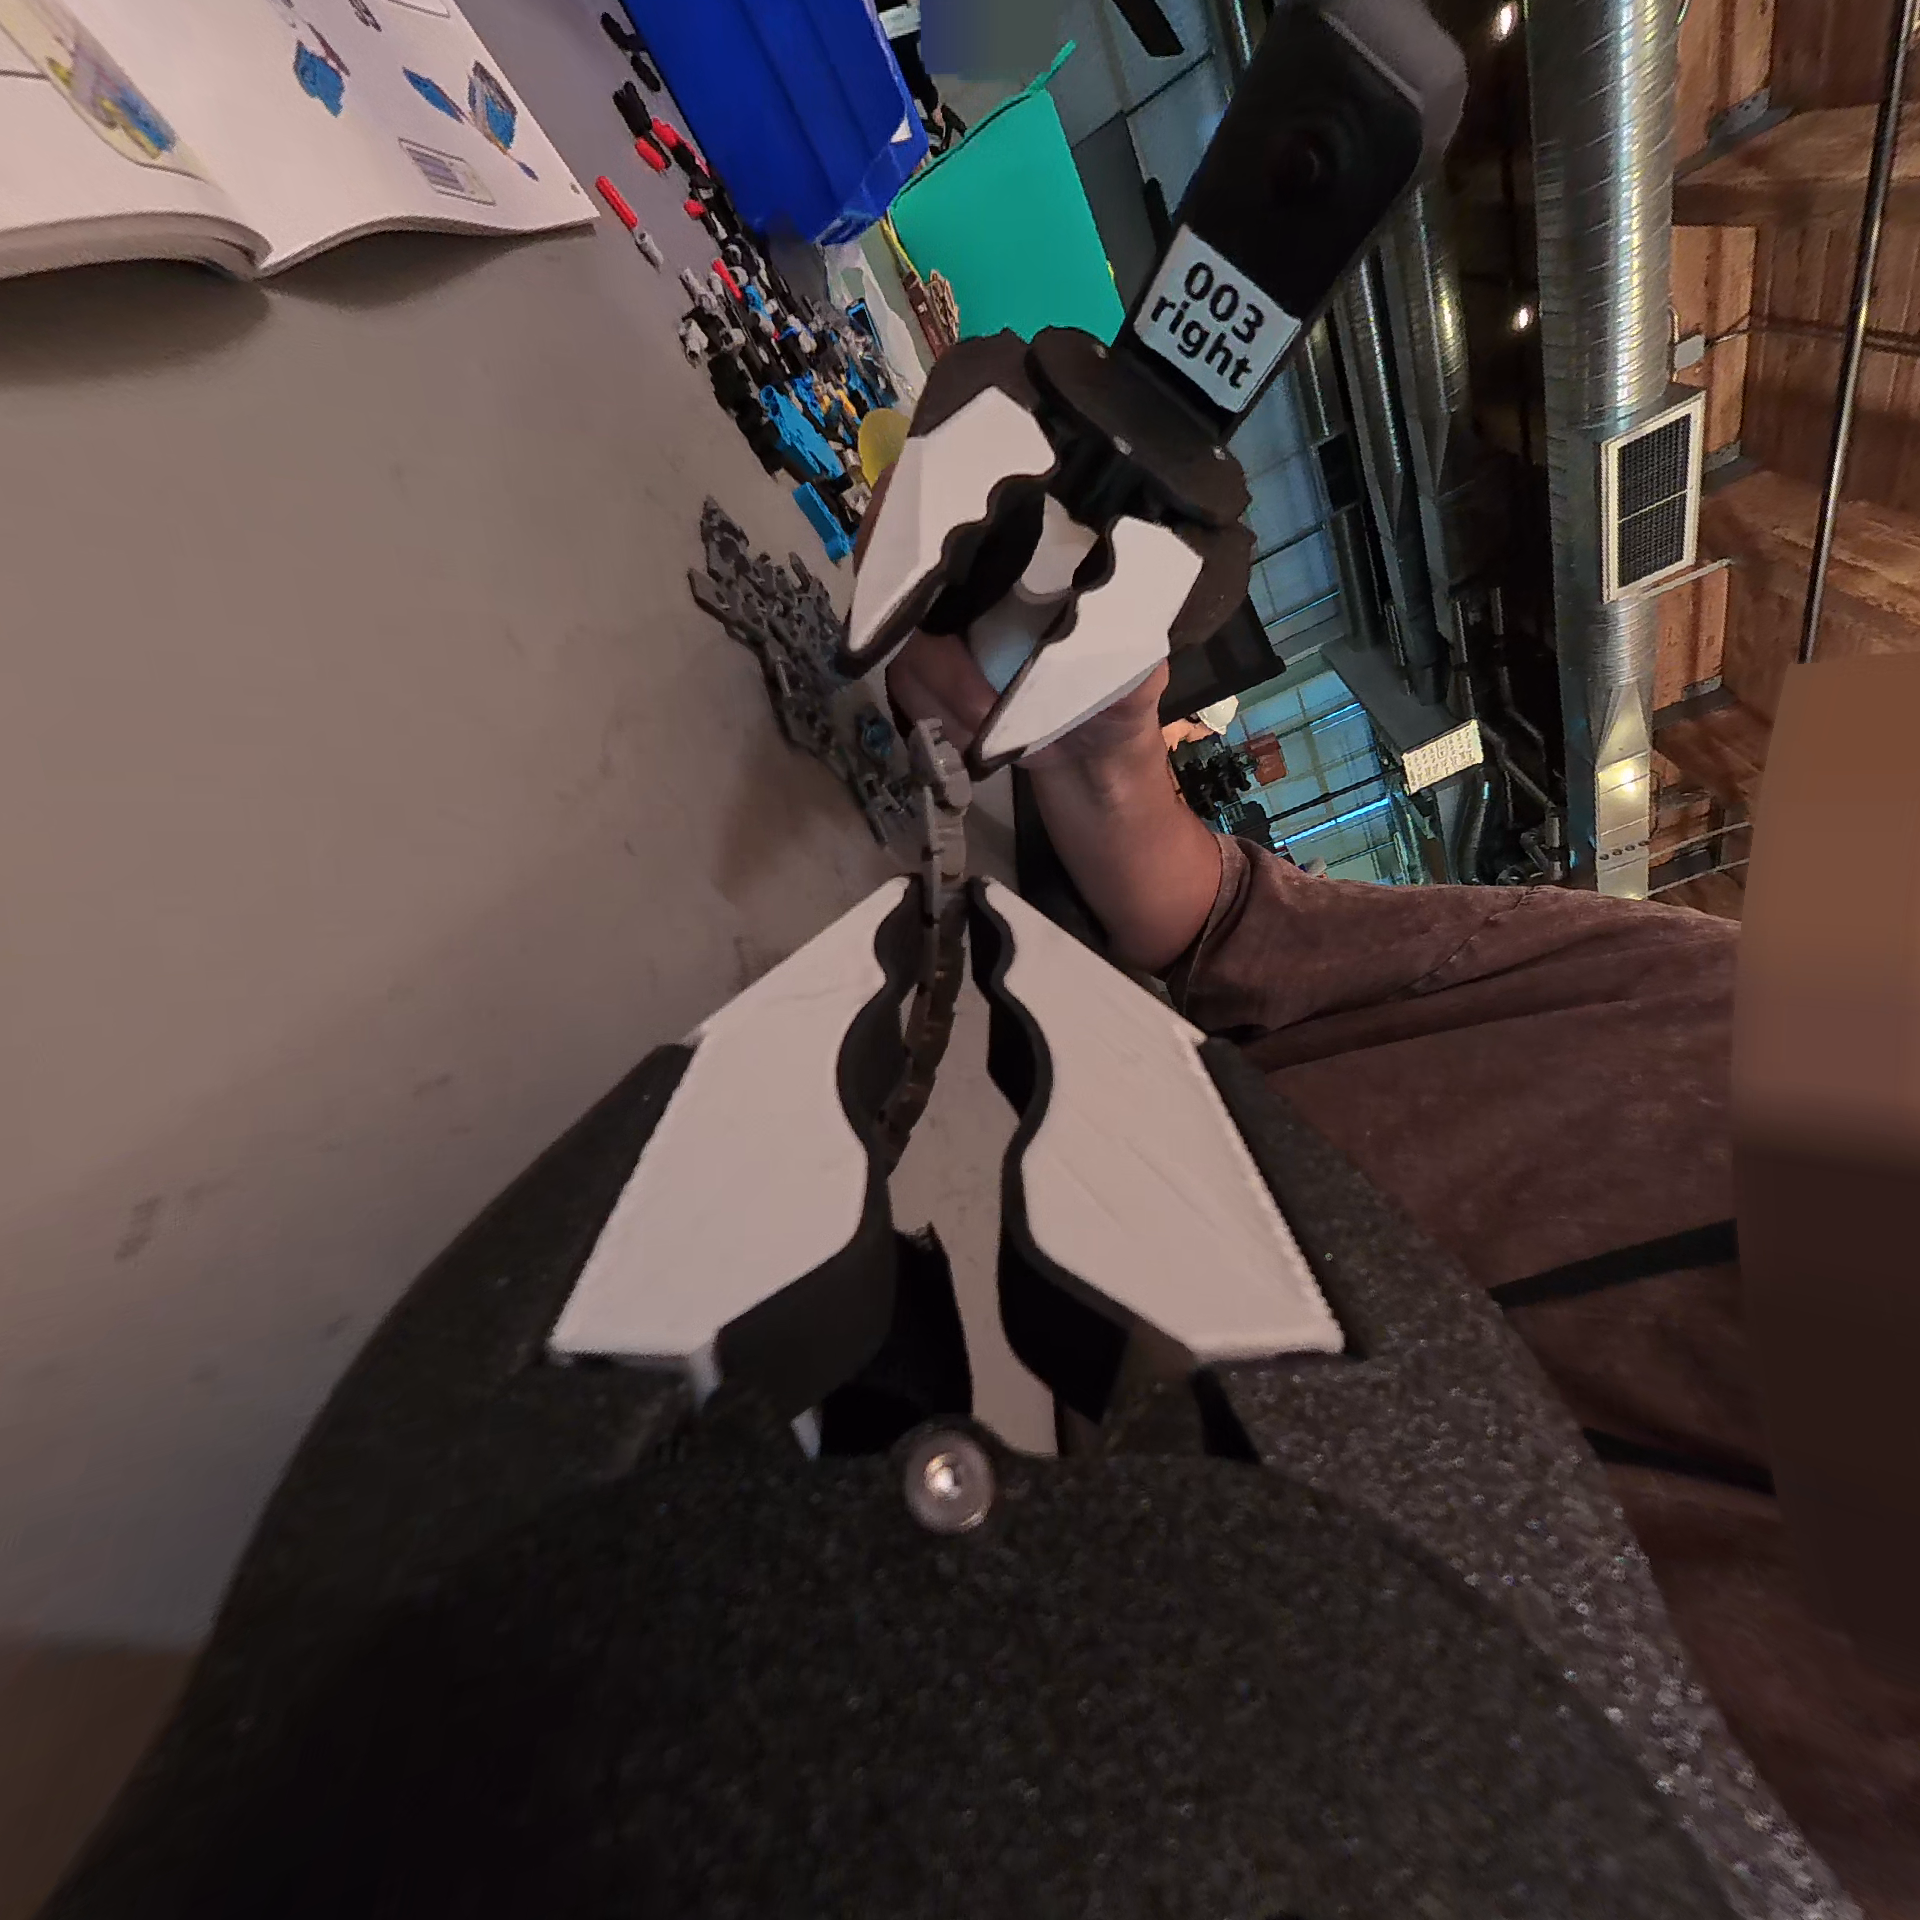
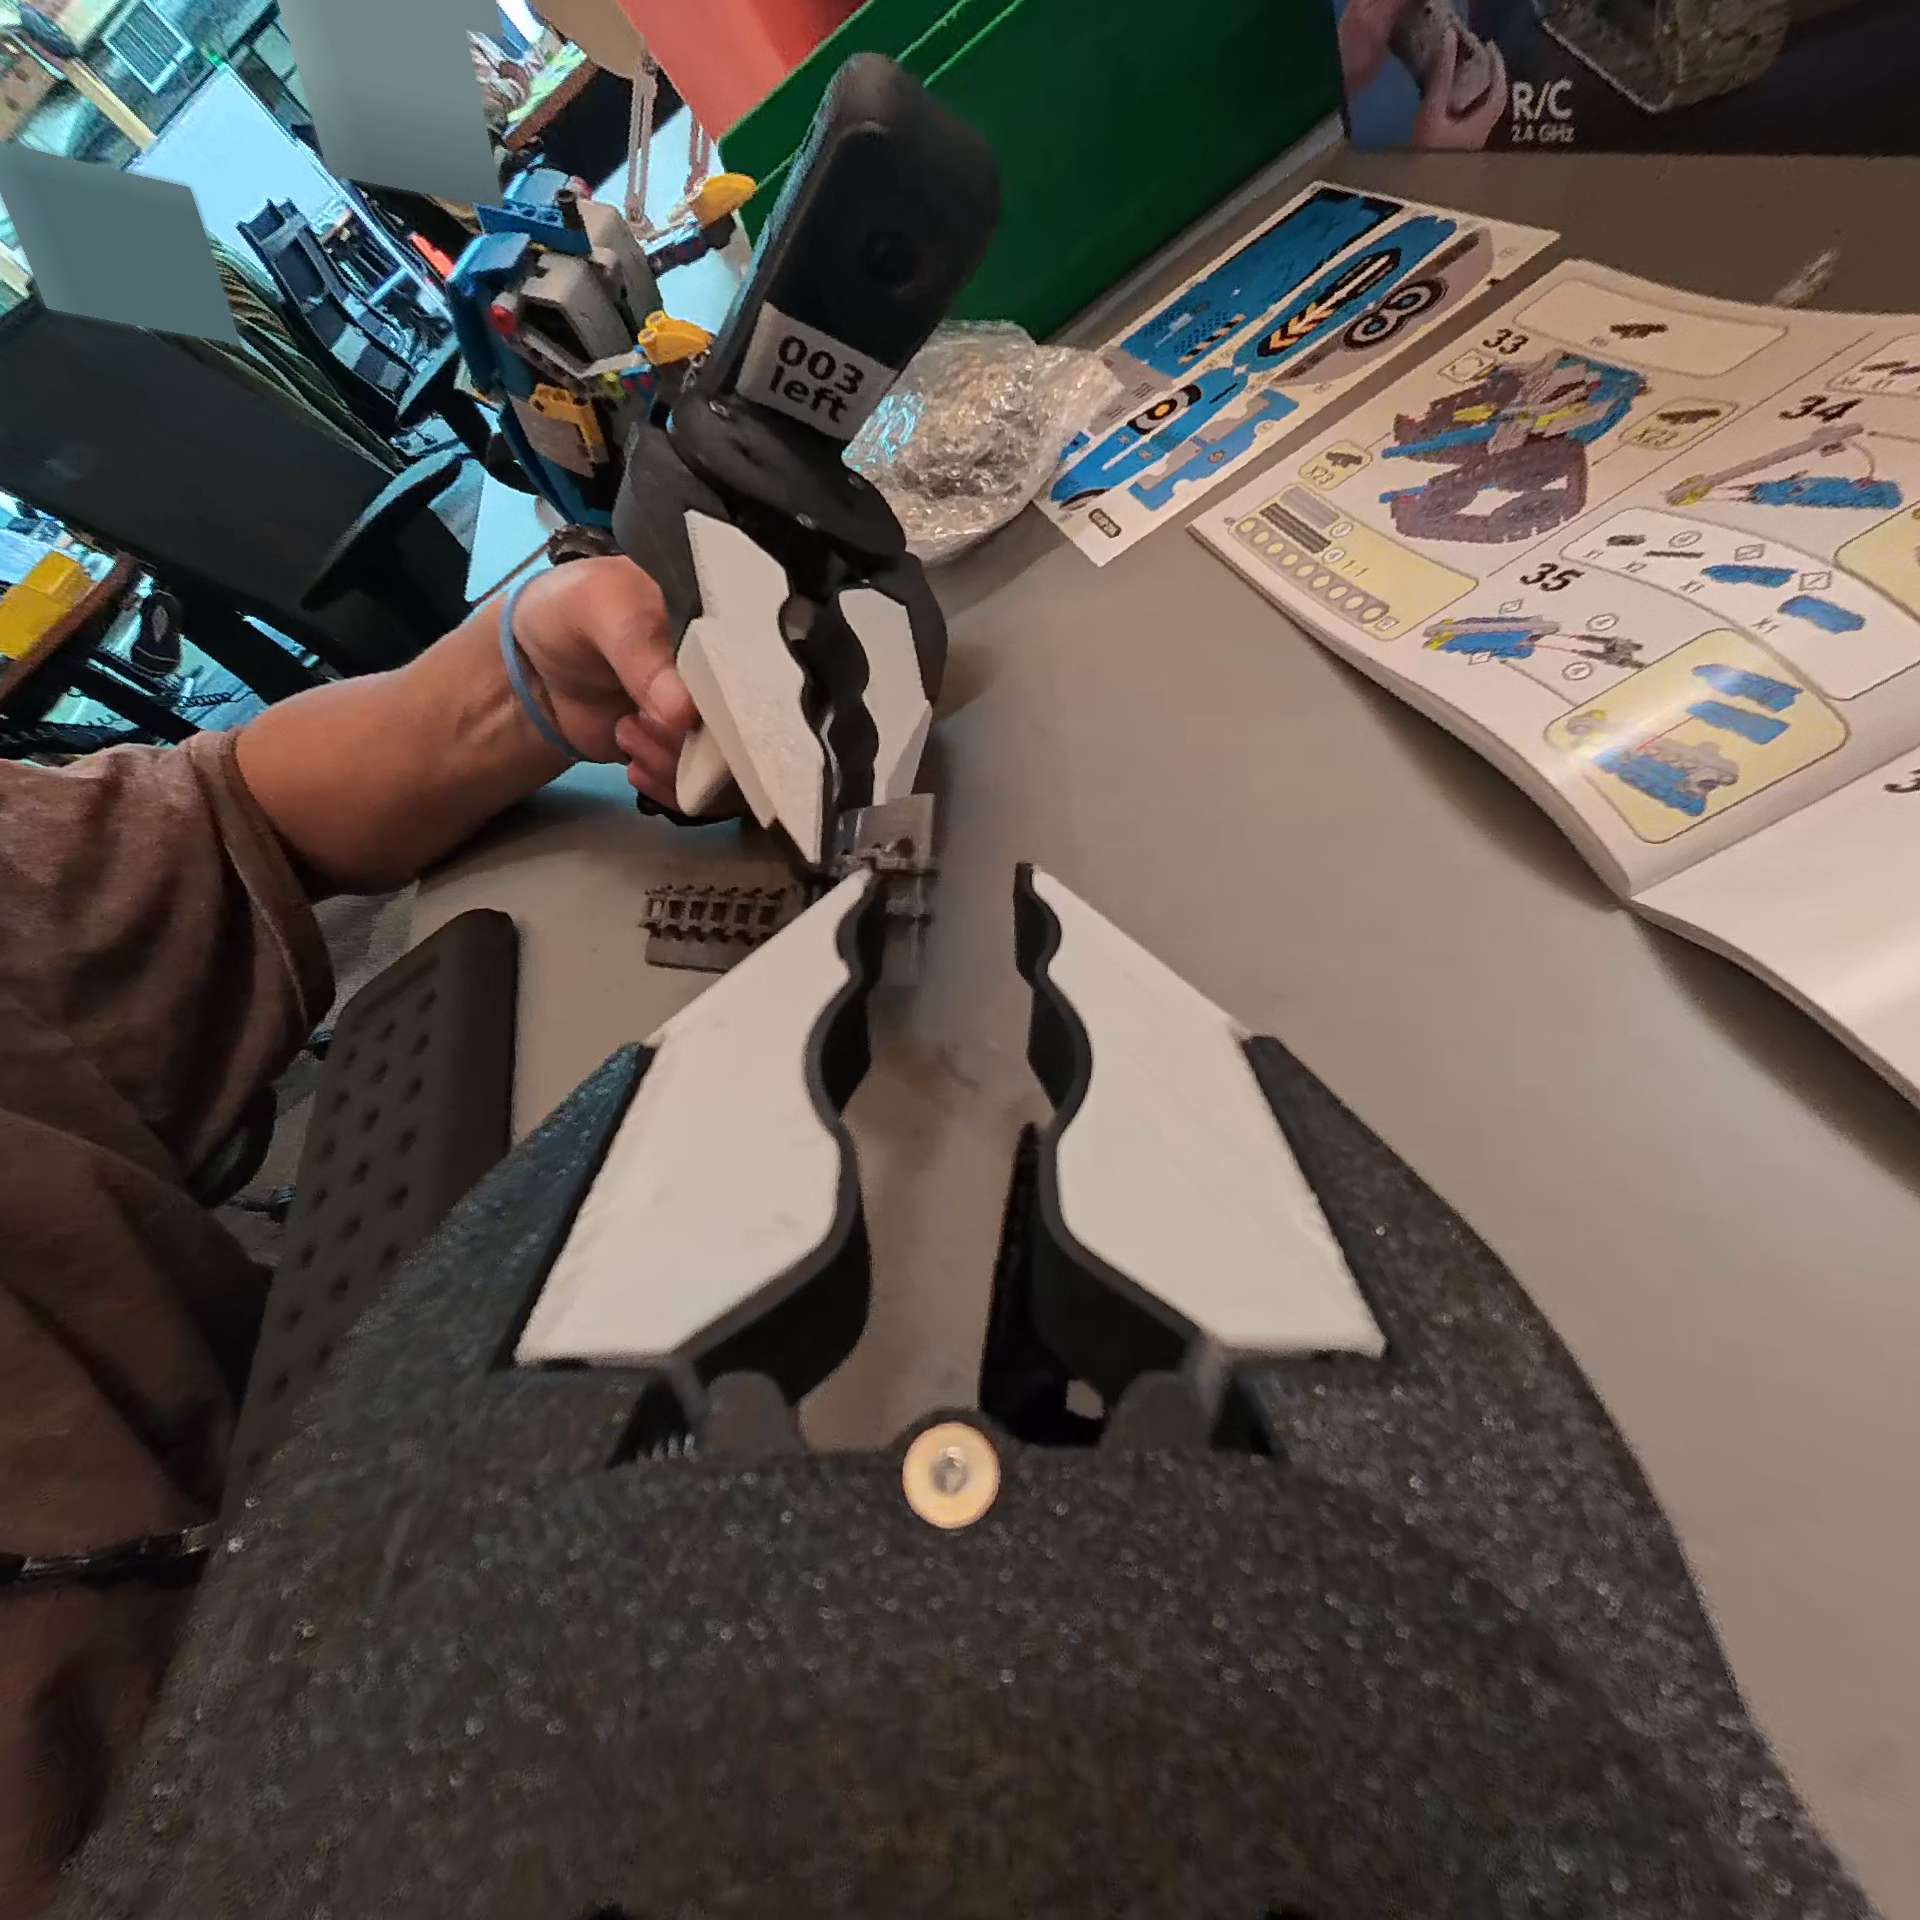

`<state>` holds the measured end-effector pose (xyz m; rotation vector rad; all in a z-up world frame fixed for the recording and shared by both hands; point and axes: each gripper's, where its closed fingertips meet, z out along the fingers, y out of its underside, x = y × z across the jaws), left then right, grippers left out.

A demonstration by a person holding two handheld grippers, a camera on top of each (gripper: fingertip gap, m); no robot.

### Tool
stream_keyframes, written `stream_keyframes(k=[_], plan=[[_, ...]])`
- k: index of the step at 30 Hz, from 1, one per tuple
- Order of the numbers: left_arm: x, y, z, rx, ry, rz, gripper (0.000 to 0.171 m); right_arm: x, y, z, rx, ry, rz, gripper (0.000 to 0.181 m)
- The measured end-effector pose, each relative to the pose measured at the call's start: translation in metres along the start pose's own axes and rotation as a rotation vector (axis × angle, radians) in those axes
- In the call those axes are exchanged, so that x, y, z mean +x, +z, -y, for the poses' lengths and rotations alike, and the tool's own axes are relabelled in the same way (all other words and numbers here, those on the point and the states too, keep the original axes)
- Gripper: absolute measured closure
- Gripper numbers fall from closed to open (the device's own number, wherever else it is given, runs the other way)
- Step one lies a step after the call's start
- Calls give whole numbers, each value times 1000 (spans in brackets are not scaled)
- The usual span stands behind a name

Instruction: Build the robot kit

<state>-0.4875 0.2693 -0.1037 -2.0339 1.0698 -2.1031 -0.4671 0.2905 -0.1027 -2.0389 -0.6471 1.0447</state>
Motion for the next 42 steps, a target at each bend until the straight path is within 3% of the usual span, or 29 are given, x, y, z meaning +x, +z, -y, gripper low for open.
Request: stream_keyframes(k=[5, 11, 15, 19, 23, 30, 37, 42], plan=[[1, -1, 0, 2, -5, -7, 164, -1, 0, 1, 5, 4, 8, 156], [3, 1, -2, -8, 18, -13, 164, -13, 4, 1, 19, 133, 134, 148], [6, 2, -3, -16, 49, -15, 165, -12, 7, -1, 28, 207, 174, 158], [9, 4, -5, -25, 174, 27, 165, -14, 7, -1, 29, 206, 197, 155], [12, 7, -9, -42, 239, 34, 165, -27, 4, -2, 47, 248, 309, 171], [19, 12, -16, -79, 298, 8, 164, -42, -1, -8, 17, 329, 461, 171], [23, 8, -11, -51, 281, -23, 164, -45, 5, -5, -1, 246, 377, 172], [18, 14, -21, -102, 397, 53, 164, -45, 5, -16, -61, 283, 364, 173]])
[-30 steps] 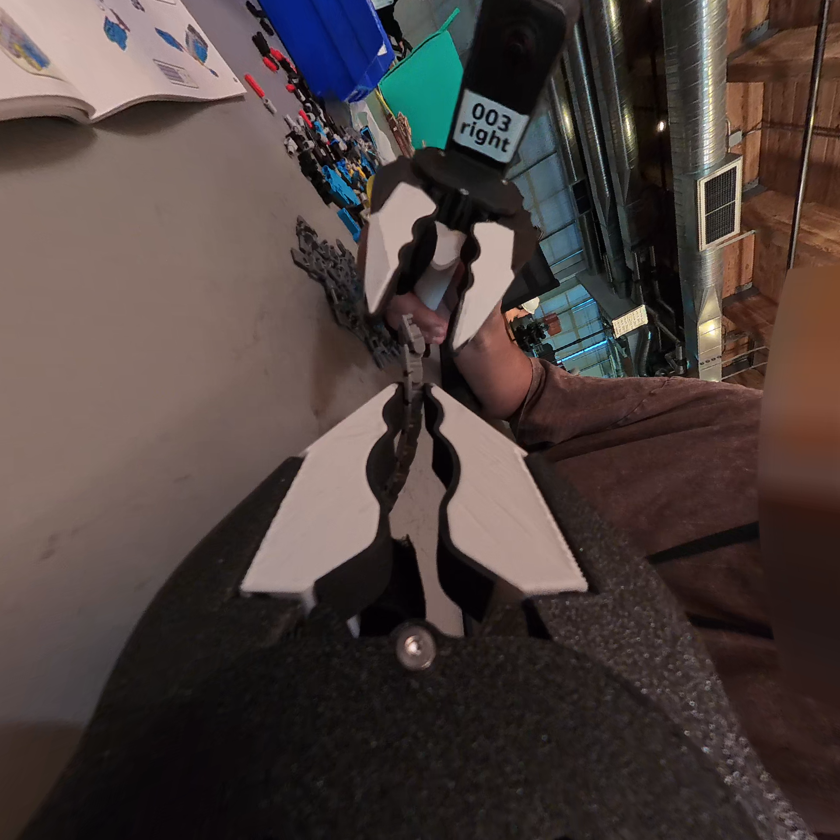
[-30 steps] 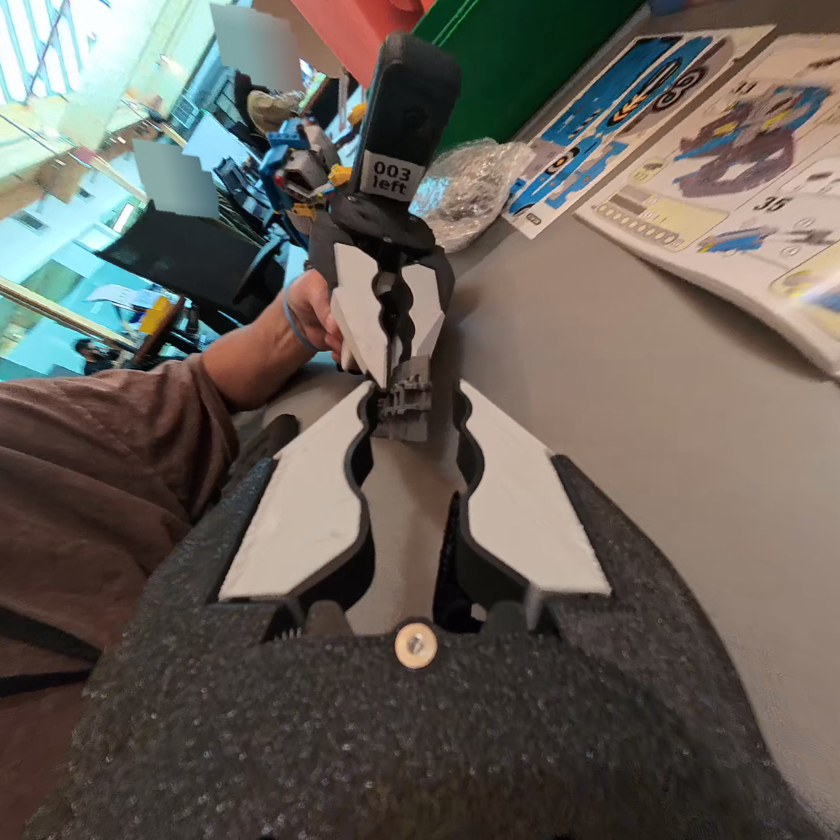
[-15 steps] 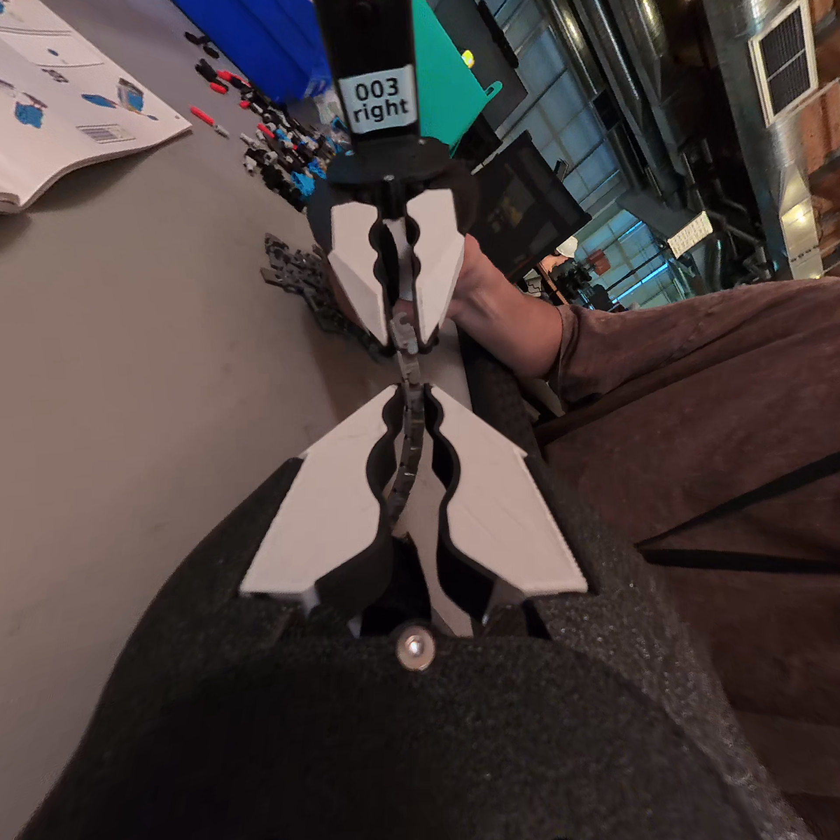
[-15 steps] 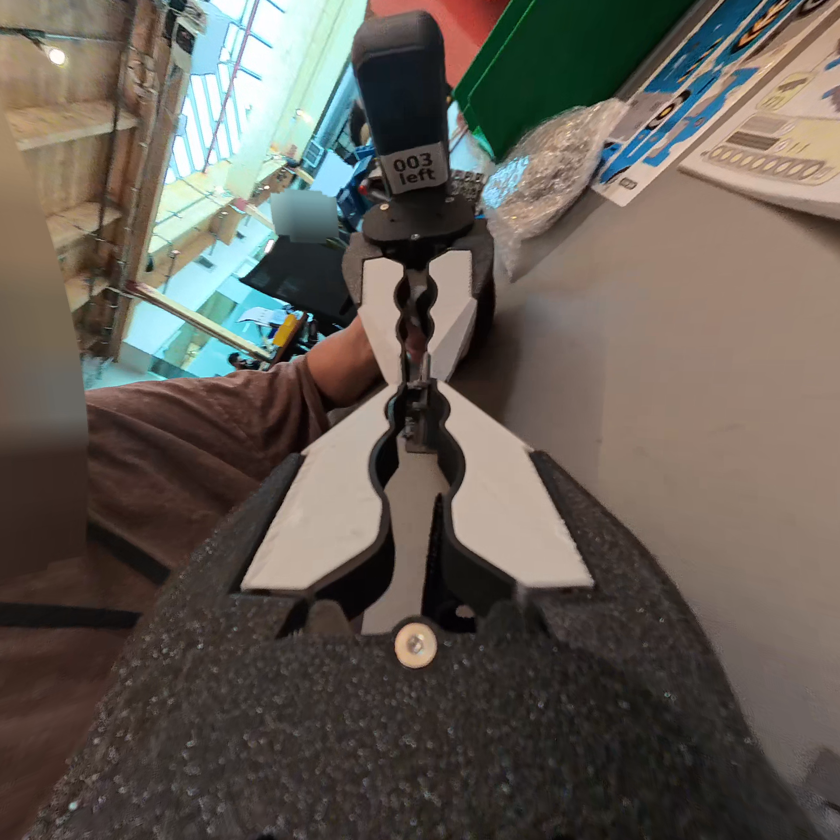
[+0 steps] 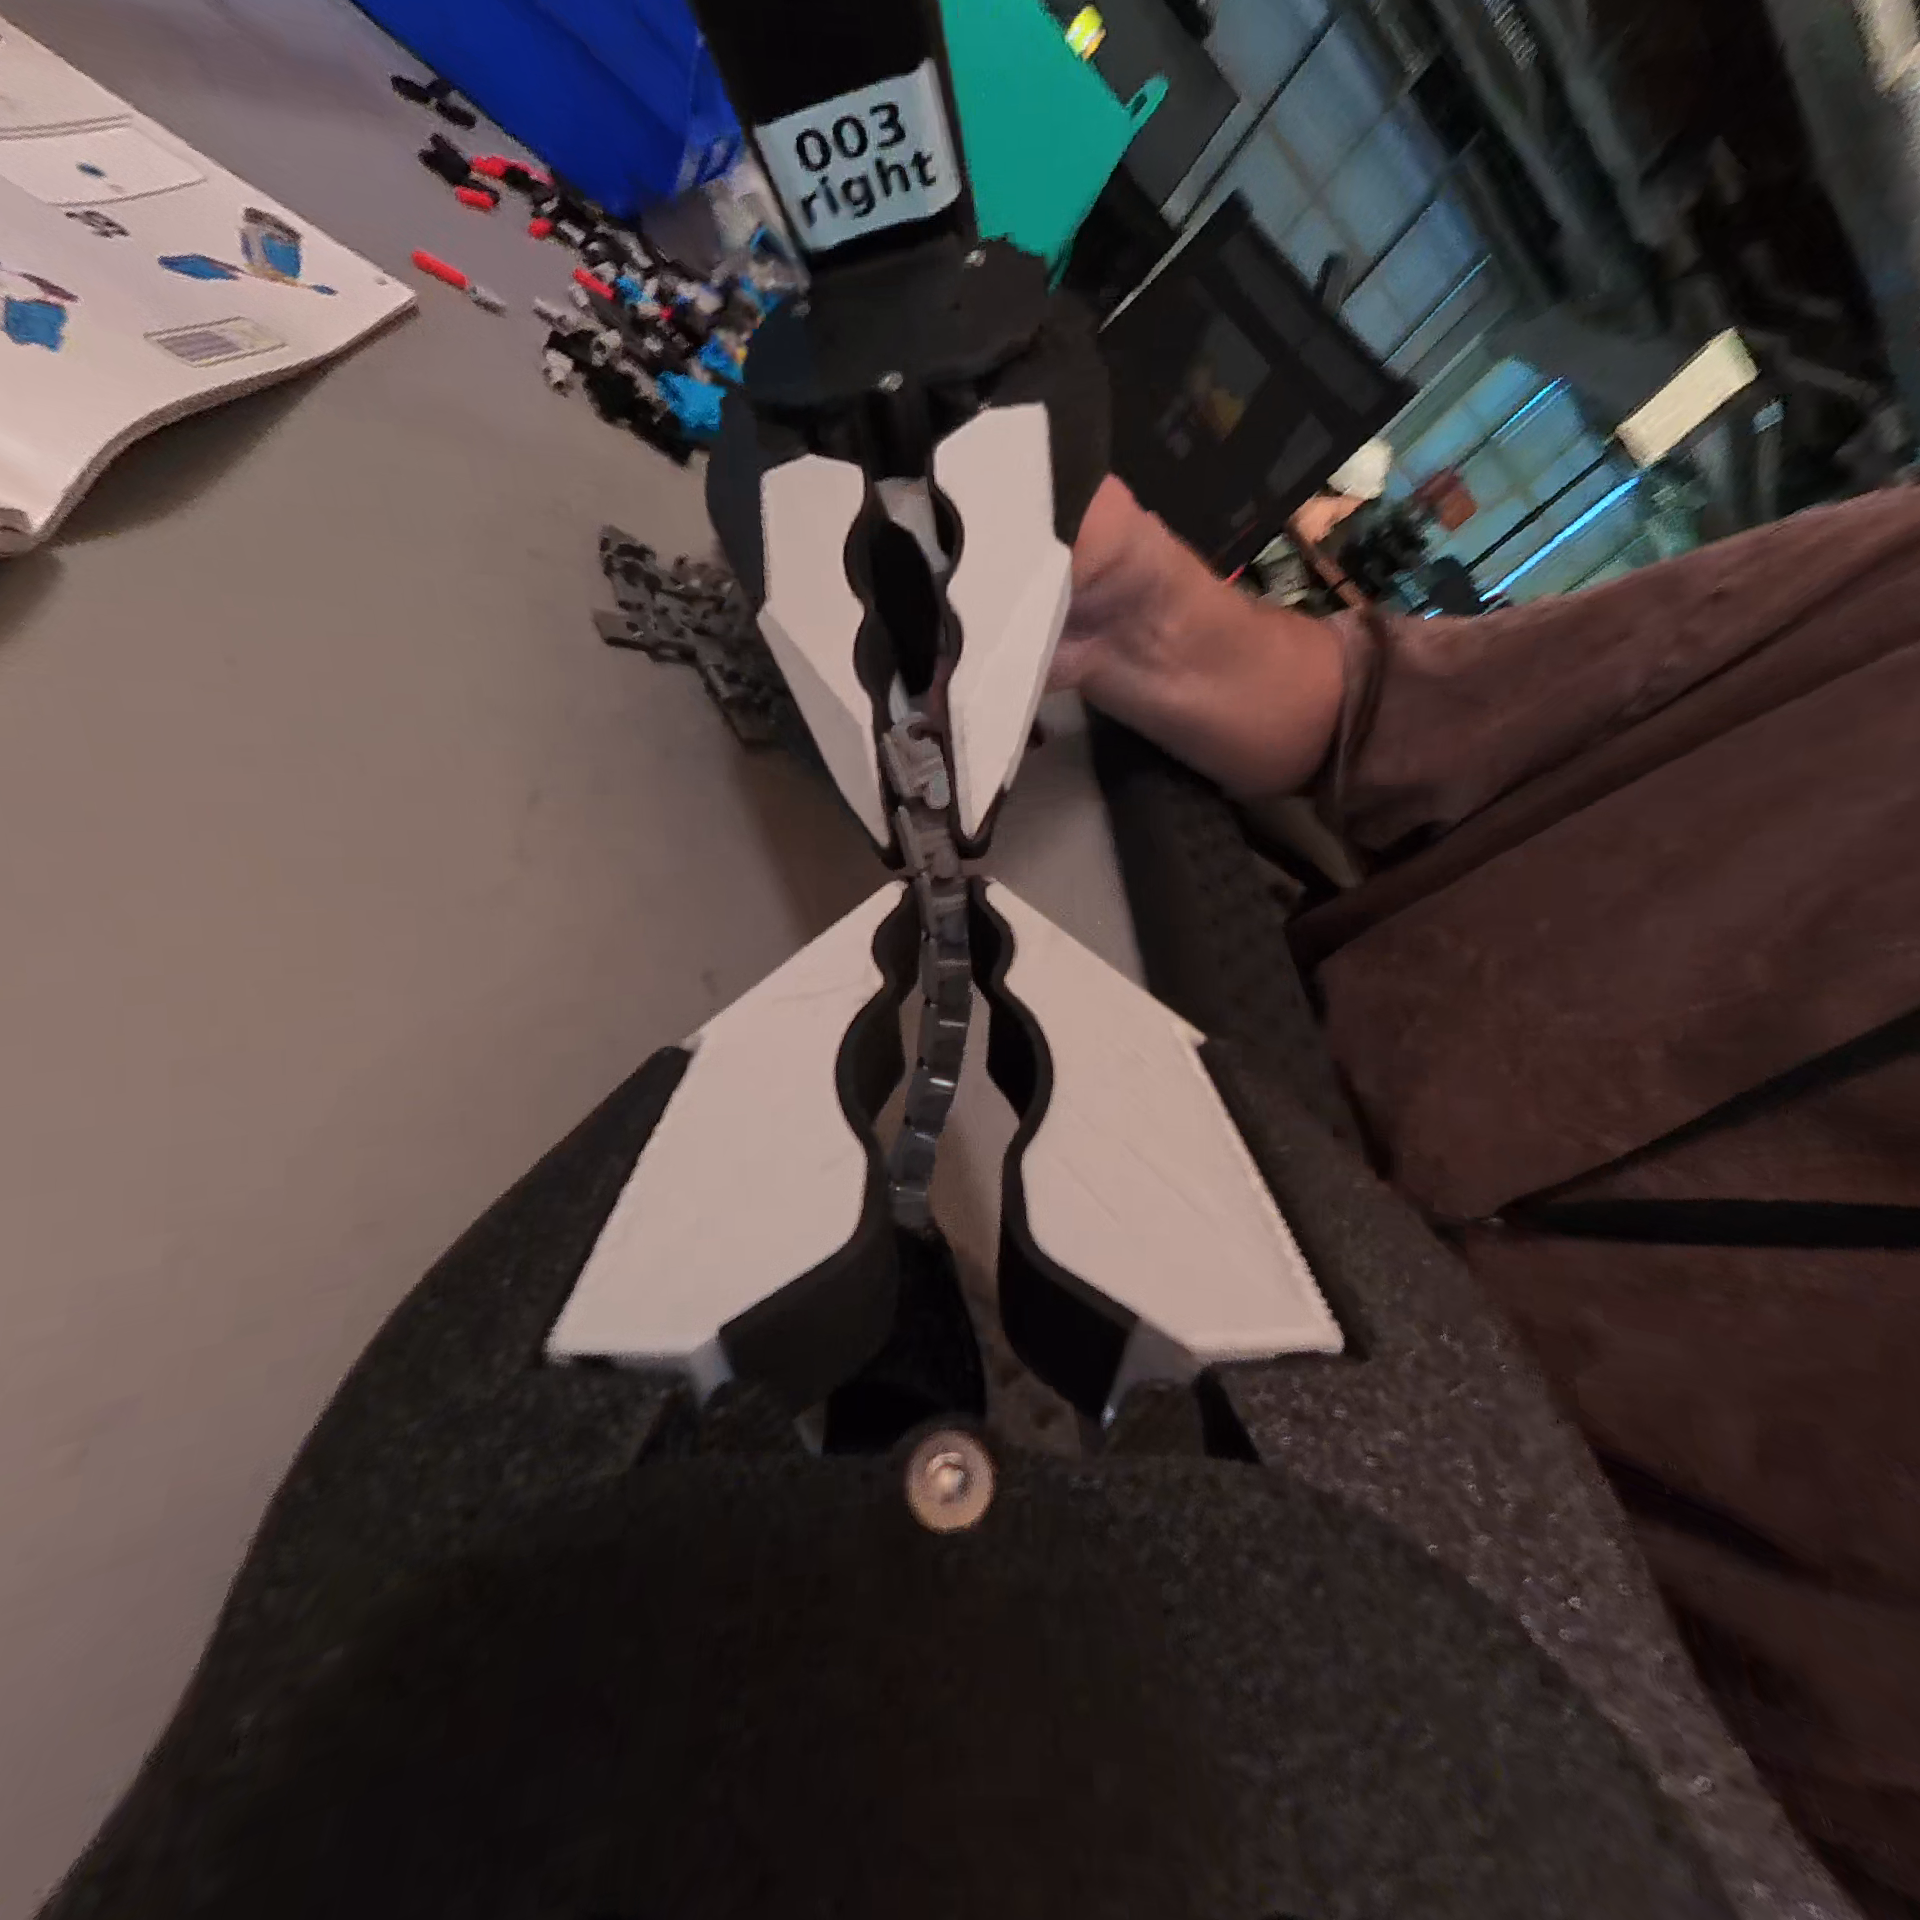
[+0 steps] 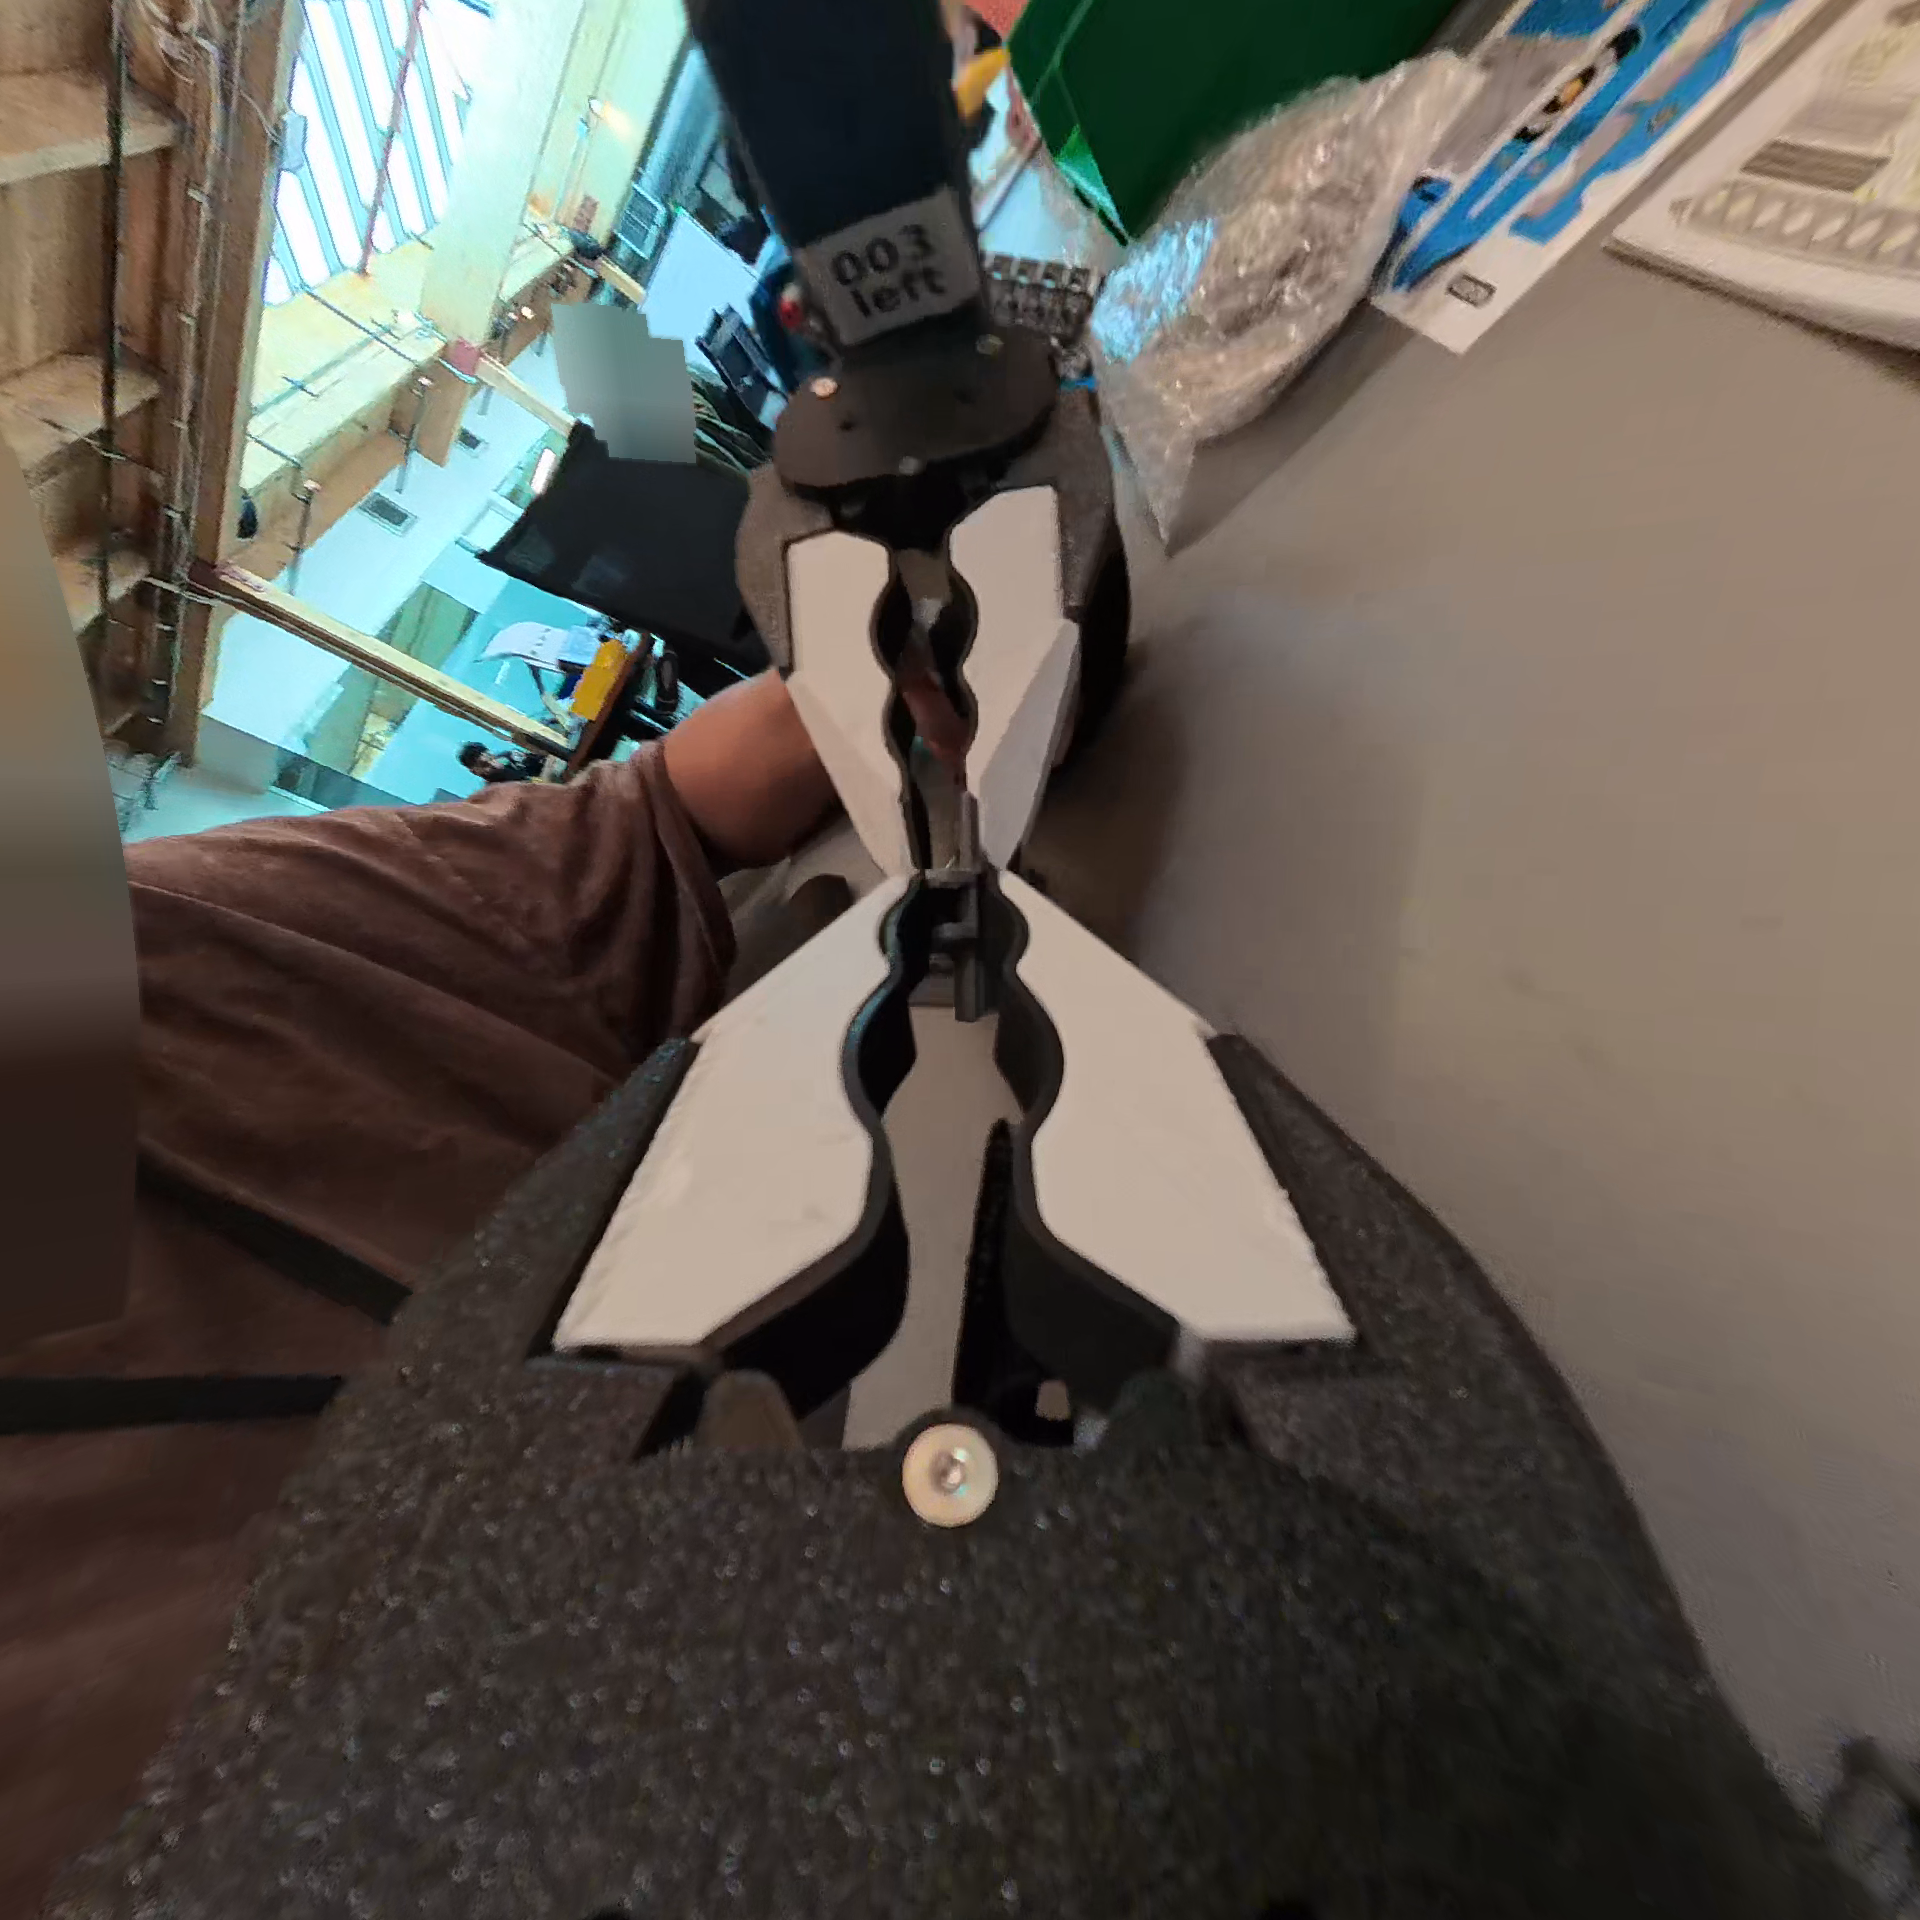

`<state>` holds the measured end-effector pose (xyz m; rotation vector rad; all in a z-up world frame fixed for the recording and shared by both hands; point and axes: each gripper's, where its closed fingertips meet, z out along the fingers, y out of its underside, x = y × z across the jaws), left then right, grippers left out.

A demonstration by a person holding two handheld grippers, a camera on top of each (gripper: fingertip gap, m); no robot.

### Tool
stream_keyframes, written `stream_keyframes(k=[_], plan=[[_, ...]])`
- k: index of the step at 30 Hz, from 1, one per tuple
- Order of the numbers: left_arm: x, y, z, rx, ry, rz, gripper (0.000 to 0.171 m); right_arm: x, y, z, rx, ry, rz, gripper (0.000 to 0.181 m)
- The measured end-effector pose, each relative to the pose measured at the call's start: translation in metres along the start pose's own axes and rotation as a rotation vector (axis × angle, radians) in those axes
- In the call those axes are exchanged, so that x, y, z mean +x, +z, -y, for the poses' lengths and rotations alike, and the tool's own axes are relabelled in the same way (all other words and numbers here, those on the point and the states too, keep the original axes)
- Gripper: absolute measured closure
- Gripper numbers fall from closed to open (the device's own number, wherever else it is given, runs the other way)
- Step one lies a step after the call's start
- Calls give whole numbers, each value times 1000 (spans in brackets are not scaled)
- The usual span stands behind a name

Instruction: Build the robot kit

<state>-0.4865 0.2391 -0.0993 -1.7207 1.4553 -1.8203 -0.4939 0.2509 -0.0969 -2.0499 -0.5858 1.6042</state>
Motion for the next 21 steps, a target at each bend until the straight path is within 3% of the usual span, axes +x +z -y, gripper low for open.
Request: stream_keyframes(k=[5, 14, 21], plan=[[-9, 5, -12, -87, 122, 121, 164, 12, 1, -11, -55, -65, -118, 173], [-3, -2, 1, -2, 40, 19, 164, 2, -1, 3, 24, -36, -53, 169], [-8, -3, 4, 13, -3, 25, 164, 0, -12, 12, 78, -14, -22, 157]])
